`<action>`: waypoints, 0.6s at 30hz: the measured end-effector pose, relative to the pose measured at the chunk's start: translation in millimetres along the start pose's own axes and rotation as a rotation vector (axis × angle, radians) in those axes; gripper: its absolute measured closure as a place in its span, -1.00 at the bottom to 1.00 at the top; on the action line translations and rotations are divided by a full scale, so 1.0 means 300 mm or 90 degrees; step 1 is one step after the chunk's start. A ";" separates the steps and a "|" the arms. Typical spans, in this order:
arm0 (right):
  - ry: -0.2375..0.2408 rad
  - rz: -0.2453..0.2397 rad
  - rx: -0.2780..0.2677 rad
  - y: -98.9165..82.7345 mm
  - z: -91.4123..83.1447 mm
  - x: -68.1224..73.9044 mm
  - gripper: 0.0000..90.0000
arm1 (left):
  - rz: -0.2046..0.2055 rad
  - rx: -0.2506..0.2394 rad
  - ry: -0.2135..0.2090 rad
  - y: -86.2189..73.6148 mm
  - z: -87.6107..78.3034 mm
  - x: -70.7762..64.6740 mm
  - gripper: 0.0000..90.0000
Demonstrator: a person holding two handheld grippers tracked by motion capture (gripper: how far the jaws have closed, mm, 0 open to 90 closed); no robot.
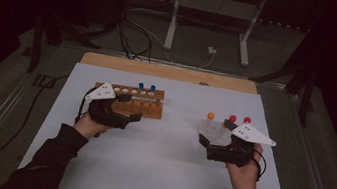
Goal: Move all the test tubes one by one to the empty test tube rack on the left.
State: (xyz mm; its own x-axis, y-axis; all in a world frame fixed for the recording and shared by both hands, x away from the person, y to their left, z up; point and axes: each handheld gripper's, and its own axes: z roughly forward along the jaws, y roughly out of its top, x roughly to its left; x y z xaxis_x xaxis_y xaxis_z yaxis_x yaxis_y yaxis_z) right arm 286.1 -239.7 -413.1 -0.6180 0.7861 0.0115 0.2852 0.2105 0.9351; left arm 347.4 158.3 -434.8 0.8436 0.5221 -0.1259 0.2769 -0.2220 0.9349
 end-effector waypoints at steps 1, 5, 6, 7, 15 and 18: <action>-0.011 0.009 -0.001 -0.002 -0.002 -0.010 -1.00 | 0.000 0.003 -0.005 -0.006 0.002 -0.010 -0.79; -0.042 0.049 0.001 -0.014 -0.004 -0.051 -1.00 | 0.001 0.009 -0.032 -0.038 0.014 -0.037 -0.81; -0.050 0.056 0.004 -0.020 -0.002 -0.059 -1.00 | 0.007 0.013 -0.039 -0.045 0.018 -0.043 -0.86; -0.056 0.058 0.010 -0.026 0.001 -0.066 -1.00 | 0.013 0.021 -0.042 -0.051 0.023 -0.048 -0.93; -0.114 0.064 0.062 -0.068 0.023 -0.094 -0.75 | 0.025 0.029 -0.060 -0.066 0.035 -0.078 -0.97; -0.140 0.071 0.081 -0.082 0.027 -0.107 -0.65 | 0.031 0.033 -0.062 -0.068 0.035 -0.084 -0.97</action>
State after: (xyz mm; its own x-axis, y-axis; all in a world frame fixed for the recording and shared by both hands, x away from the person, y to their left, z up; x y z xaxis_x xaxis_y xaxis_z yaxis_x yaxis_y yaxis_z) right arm 304.9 -265.3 -439.3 -0.4071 0.9131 0.0216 0.4413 0.1759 0.8800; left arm 325.3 140.9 -454.2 0.8968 0.4271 -0.1150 0.2557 -0.2886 0.9227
